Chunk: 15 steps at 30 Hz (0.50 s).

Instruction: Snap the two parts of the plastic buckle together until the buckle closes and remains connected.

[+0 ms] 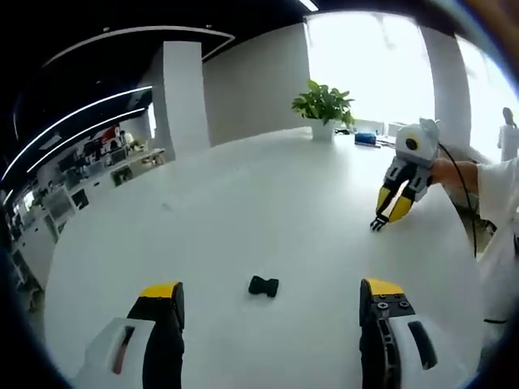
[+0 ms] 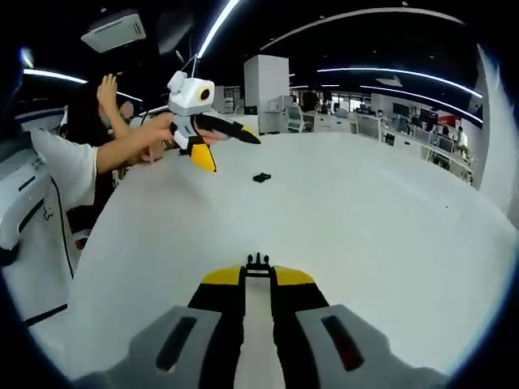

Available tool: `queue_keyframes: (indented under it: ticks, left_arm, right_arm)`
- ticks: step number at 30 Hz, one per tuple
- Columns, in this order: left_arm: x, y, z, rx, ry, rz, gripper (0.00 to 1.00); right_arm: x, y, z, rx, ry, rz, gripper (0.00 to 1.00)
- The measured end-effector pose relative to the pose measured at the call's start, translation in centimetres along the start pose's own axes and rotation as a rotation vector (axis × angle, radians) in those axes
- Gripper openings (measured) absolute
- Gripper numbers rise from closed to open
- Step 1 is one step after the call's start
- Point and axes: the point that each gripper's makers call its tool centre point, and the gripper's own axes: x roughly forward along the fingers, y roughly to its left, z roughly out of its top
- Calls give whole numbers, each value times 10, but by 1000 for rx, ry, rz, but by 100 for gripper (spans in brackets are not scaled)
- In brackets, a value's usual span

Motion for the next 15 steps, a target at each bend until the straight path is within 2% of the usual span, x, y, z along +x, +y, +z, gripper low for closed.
queue_keyframes:
  ticks: [4, 10, 15]
  left_arm:
    - [0, 2, 1, 34, 8, -5, 90]
    - [-2, 4, 3, 6, -10, -37, 89]
    - [-1, 5, 0, 5, 0, -35, 88]
  right_arm:
    - [1, 3, 2, -26, -21, 49, 11]
    - [4, 5, -3, -72, -5, 87, 11]
    - [6, 4, -2, -63, -26, 114, 11]
